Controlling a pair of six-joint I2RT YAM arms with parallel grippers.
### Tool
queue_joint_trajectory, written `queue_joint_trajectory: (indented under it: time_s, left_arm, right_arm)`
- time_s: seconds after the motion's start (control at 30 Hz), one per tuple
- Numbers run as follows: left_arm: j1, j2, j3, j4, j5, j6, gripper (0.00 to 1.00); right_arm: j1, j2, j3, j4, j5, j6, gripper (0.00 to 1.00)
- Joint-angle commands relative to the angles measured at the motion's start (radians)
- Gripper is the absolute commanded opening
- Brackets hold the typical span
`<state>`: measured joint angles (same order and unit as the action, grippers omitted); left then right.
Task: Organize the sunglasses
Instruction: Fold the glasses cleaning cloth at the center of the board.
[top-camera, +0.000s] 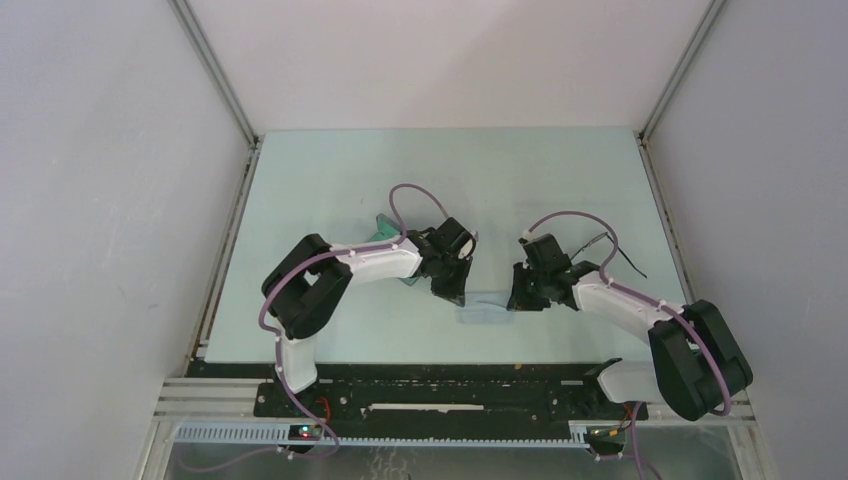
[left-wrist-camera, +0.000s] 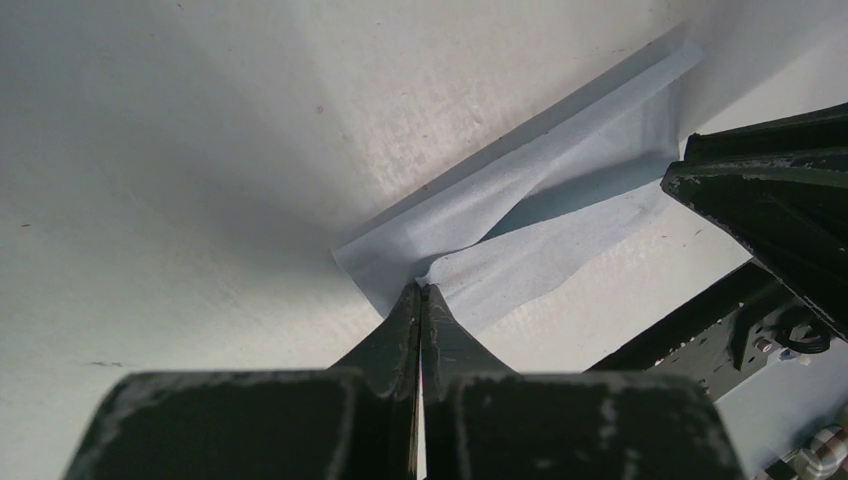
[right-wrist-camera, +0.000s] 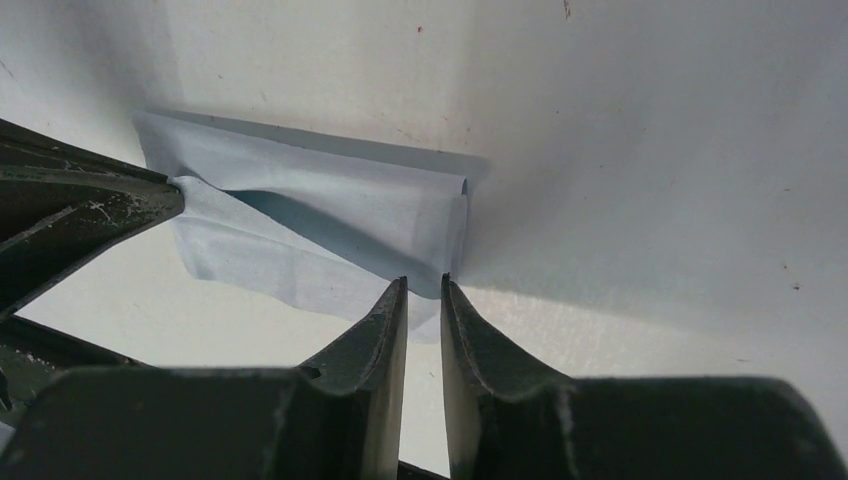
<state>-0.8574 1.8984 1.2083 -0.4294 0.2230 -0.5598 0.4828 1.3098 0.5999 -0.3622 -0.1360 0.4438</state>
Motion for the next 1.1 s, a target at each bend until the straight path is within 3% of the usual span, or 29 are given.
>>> queue_joint_trajectory:
  time_s: [0.0, 1.07]
  left_arm:
    - [-0.005, 0.009, 0.057, 0.0, 0.011, 0.002, 0.0]
    - [-0.005, 0.013, 0.065, 0.001, 0.024, 0.006, 0.0]
  right_arm:
    - [0.007, 0.012, 0.045, 0.013, 0.017, -0.026, 0.25]
    - [0.04, 0.071, 0.081, -0.004, 0.046, -0.029, 0.24]
